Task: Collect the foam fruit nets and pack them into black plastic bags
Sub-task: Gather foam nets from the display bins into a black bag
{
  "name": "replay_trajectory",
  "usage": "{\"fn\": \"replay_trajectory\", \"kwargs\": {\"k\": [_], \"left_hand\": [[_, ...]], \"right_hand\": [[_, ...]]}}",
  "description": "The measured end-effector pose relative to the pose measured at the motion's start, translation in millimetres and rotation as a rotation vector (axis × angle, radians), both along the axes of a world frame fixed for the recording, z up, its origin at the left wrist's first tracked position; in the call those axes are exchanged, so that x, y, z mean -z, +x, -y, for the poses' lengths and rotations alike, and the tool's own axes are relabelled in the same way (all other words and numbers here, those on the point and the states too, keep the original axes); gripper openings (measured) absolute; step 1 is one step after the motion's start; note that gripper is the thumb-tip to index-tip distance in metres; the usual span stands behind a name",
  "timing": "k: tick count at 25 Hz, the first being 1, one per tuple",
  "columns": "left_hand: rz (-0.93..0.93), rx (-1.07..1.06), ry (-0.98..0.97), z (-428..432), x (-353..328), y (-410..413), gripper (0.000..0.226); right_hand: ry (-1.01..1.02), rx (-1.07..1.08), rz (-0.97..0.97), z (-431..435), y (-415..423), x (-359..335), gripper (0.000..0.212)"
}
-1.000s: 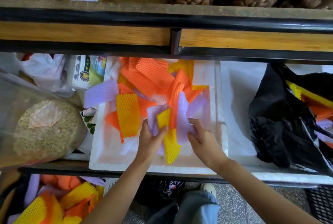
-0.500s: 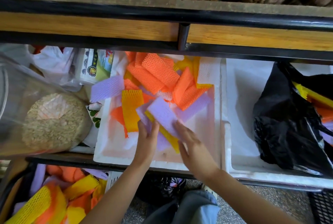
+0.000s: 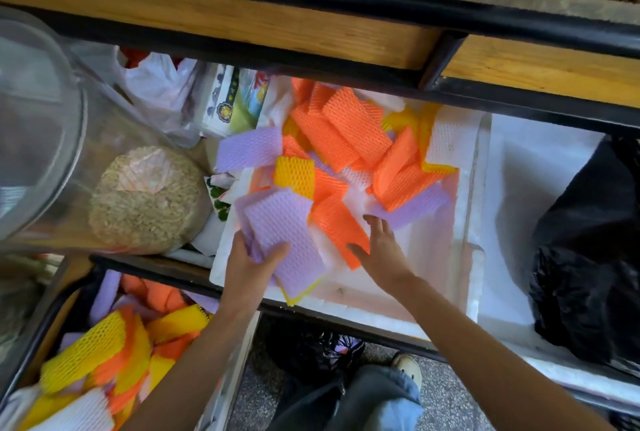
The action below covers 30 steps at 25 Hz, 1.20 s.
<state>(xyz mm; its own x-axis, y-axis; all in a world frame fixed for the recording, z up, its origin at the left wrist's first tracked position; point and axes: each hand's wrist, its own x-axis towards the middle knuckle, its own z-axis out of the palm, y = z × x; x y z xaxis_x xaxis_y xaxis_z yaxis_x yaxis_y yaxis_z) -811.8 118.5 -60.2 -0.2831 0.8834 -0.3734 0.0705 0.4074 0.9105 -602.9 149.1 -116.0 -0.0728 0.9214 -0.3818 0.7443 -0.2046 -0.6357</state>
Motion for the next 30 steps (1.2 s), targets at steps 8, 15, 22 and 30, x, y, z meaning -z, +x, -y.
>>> {"fn": "replay_trajectory", "kwargs": {"k": [8, 15, 22, 30], "left_hand": [[-0.007, -0.036, -0.053, 20, 6, -39, 0.034], [0.107, 0.131, -0.032, 17, -3, -22, 0.076], [0.082, -0.017, 0.041, 31, 3, -63, 0.043], [0.1, -0.038, 0.041, 55, 13, -80, 0.064]], "right_hand": [[0.068, 0.369, -0.201, 9, -21, -4, 0.031], [0.014, 0.119, -0.554, 46, -88, -54, 0.035], [0.15, -0.065, -0.27, 27, -77, -26, 0.048], [-0.131, -0.401, 0.073, 19, -70, 12, 0.05]]}}
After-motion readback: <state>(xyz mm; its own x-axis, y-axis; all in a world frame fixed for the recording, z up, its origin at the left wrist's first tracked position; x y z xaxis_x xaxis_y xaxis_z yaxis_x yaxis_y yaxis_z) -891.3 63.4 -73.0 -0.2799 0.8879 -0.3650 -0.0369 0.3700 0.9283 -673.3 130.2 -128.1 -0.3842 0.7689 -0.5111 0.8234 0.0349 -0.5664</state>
